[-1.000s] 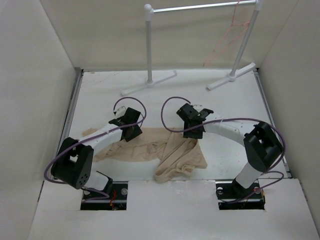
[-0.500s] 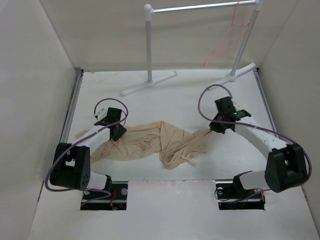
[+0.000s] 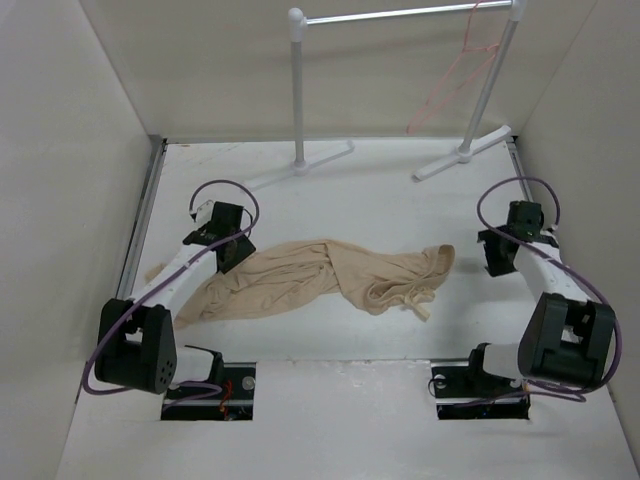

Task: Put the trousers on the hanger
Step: Flatten out the trousers at the center of the board.

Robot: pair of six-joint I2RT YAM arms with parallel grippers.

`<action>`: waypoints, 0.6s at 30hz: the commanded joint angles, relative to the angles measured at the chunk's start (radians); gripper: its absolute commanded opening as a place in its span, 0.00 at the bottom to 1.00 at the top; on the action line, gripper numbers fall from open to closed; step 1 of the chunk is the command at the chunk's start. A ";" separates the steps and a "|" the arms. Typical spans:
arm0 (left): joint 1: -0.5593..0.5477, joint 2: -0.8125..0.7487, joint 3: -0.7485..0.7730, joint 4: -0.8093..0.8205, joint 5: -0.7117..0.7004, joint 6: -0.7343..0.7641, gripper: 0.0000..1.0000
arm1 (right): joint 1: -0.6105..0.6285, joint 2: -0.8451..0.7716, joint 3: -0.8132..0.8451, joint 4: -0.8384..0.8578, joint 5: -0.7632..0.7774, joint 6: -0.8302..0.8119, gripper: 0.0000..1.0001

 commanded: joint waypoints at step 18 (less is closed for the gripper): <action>0.130 -0.404 -0.161 -0.269 0.034 0.038 0.43 | 1.171 0.121 0.296 -0.173 -0.009 -0.447 0.55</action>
